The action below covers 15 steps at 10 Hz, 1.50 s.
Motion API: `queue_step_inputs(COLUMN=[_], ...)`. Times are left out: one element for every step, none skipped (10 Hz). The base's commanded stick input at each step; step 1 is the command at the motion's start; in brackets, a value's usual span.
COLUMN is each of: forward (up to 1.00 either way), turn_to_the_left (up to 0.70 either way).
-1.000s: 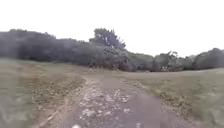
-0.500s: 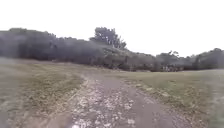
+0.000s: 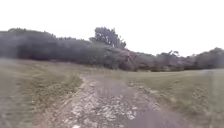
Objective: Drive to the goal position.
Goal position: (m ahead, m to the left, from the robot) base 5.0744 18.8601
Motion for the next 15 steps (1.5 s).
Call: queue_step_inputs(forward=[0.60, 0.60, 0.60, 0.60, 0.60, 0.60, 0.60, 0.60, 0.60, 0.60, 0.60, 0.60, 0.60, 0.60, 0.60], turn_to_the_left=[0.00, 0.00, 0.00, 0.00, 0.00, 0.00, 0.00, 0.00, 0.01, 0.02, 0.09, 0.13, 0.15, 0.15, 0.15])
